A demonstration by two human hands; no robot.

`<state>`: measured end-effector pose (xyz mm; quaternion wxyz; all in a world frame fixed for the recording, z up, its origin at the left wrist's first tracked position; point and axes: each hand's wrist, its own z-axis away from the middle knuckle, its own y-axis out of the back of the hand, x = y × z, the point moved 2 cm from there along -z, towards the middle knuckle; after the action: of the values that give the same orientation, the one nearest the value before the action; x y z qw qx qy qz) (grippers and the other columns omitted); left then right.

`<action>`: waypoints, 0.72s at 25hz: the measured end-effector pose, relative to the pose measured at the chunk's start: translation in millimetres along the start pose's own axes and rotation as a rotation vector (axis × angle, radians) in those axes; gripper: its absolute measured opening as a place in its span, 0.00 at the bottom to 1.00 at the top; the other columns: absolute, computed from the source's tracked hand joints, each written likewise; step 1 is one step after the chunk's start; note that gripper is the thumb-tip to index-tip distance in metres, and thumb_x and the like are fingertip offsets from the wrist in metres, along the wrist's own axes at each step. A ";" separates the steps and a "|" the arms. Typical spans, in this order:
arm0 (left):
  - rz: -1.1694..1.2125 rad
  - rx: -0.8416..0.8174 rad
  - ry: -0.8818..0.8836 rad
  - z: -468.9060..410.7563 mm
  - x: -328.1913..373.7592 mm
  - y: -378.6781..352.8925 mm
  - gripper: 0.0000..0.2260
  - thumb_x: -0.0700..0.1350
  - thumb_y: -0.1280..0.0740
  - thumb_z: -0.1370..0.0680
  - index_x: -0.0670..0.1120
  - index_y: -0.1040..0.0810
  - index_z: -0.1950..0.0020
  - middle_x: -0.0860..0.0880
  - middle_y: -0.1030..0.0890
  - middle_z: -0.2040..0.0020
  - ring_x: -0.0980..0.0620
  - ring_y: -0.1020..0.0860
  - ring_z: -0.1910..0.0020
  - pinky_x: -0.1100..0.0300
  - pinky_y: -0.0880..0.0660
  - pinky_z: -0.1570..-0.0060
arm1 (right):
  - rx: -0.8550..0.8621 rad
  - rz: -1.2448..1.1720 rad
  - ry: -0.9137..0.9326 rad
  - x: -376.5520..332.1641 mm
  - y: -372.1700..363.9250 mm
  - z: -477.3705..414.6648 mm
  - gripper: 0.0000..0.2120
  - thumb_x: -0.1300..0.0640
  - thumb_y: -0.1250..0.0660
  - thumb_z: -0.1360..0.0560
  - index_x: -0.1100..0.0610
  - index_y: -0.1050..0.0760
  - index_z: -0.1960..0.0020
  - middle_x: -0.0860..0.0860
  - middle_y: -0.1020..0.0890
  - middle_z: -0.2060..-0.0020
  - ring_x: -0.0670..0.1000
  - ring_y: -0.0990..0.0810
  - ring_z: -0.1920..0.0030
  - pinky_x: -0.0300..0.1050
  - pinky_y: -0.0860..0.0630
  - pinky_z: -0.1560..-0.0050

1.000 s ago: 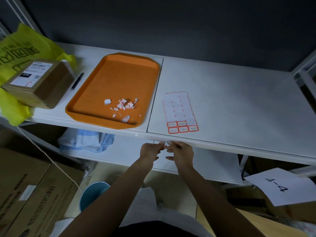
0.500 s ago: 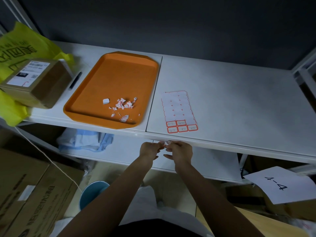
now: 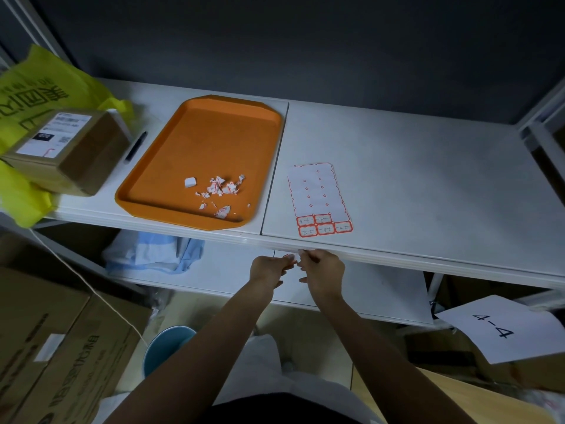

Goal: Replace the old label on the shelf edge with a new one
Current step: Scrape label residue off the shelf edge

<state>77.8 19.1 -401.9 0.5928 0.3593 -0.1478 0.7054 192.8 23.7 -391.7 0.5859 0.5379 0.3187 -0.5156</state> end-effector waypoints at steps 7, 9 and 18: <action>0.014 0.005 -0.004 -1.0 3.3 0.8 0.13 0.49 0.29 0.23 0.40 0.18 0.46 0.45 0.16 0.45 0.50 0.22 0.49 0.57 0.24 0.47 | 0.007 -0.017 -0.017 -0.4 -3.2 0.6 0.05 0.61 0.32 0.23 0.53 0.23 0.57 0.48 0.20 0.64 0.45 0.19 0.65 0.31 0.24 0.73; 0.015 0.006 -0.006 -1.1 4.5 1.8 0.14 0.49 0.30 0.23 0.40 0.18 0.45 0.45 0.16 0.45 0.50 0.22 0.48 0.56 0.24 0.46 | 0.033 -0.032 -0.048 -1.9 -6.6 0.4 0.05 0.61 0.32 0.24 0.53 0.23 0.57 0.48 0.20 0.65 0.45 0.19 0.66 0.31 0.24 0.73; 0.014 -0.013 0.013 3.0 2.1 0.1 0.11 0.48 0.30 0.22 0.41 0.18 0.47 0.46 0.16 0.44 0.51 0.23 0.50 0.56 0.25 0.45 | 0.035 0.051 -0.053 -2.6 -7.2 2.1 0.03 0.61 0.31 0.25 0.58 0.18 0.53 0.48 0.19 0.62 0.44 0.20 0.66 0.29 0.25 0.73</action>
<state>78.6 18.7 -398.4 0.5911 0.3499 -0.1510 0.7109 184.9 23.2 -391.1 0.5976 0.5421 0.2803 -0.5200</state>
